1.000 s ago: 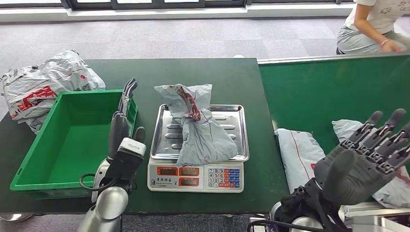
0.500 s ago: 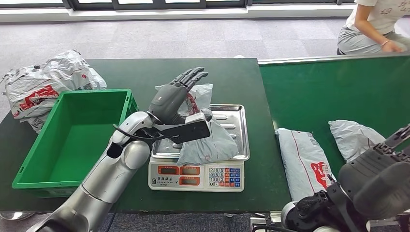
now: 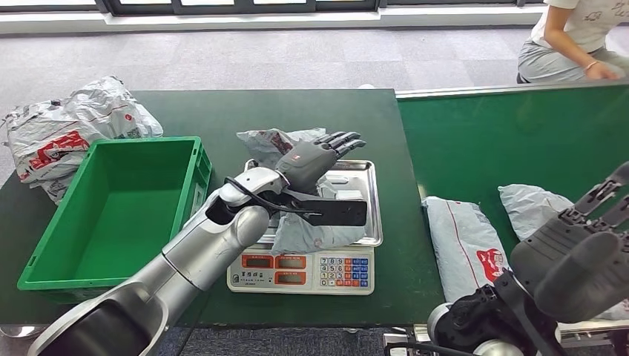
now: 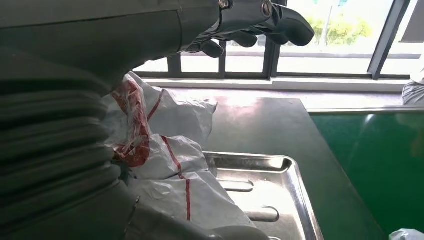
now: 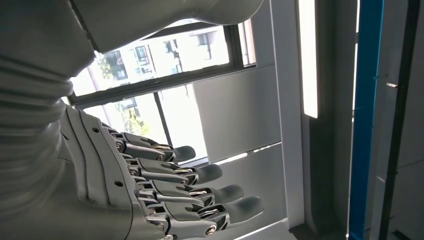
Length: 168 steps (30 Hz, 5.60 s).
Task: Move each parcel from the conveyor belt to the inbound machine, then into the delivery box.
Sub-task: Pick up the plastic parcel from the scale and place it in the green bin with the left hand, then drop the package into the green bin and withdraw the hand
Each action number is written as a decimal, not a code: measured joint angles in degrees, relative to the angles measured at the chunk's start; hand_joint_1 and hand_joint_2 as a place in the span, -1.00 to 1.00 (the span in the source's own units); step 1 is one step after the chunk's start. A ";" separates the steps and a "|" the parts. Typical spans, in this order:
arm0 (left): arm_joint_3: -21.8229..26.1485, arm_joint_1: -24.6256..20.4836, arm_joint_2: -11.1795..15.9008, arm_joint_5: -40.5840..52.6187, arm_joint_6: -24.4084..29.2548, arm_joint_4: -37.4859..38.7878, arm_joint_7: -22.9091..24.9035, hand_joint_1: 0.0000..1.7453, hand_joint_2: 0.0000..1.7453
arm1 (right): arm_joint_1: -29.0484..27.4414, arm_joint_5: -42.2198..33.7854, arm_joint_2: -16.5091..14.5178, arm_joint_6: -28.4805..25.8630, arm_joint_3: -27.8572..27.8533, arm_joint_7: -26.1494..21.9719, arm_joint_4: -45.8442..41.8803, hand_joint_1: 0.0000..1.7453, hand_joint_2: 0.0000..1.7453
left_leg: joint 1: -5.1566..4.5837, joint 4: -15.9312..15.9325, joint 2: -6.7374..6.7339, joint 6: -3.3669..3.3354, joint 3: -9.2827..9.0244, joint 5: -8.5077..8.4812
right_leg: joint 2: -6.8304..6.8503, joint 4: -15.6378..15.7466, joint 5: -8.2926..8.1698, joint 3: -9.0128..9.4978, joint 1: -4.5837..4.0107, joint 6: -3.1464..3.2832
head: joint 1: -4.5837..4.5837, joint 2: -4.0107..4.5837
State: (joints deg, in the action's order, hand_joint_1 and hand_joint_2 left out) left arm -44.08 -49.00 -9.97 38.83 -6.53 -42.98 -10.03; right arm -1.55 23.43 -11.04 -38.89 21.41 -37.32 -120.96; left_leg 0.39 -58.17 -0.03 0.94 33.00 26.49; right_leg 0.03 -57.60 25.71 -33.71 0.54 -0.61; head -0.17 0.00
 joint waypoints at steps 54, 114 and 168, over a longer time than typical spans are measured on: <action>-8.36 -0.46 4.27 5.42 2.70 20.25 0.98 1.00 1.00 | -0.20 1.06 -0.96 11.74 0.25 0.34 2.26 -1.00 1.00 | 0.00 0.10 -0.02 0.13 -0.02 0.01 | 0.01 -0.01 0.08 0.45 -0.07 0.14 | 0.01 0.00; -8.36 -0.56 6.20 6.75 1.51 19.71 -0.47 1.00 1.00 | -1.47 -0.18 -0.94 11.08 1.34 -0.50 2.58 -1.00 1.00 | 0.00 0.18 -0.02 0.21 -0.11 -0.01 | 0.01 -0.04 0.08 0.49 -0.07 0.24 | 0.02 0.00; 23.53 2.38 20.56 44.78 33.99 10.30 13.52 1.00 1.00 | 5.56 -4.34 6.27 -0.31 3.07 0.80 3.73 -1.00 1.00 | 0.10 0.31 -0.17 0.64 0.90 -0.92 | -0.20 -0.18 -0.69 -1.26 -0.13 0.69 | 0.01 0.00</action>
State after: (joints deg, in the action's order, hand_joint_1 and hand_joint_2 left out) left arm -20.54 -46.63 10.59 83.61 27.46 -32.68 3.49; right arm 4.00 19.08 -4.77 -39.21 24.48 -36.52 -117.24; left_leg 0.49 -57.86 -0.20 1.58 33.90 25.57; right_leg -0.18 -57.78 25.02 -34.96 0.41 0.08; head -0.17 0.00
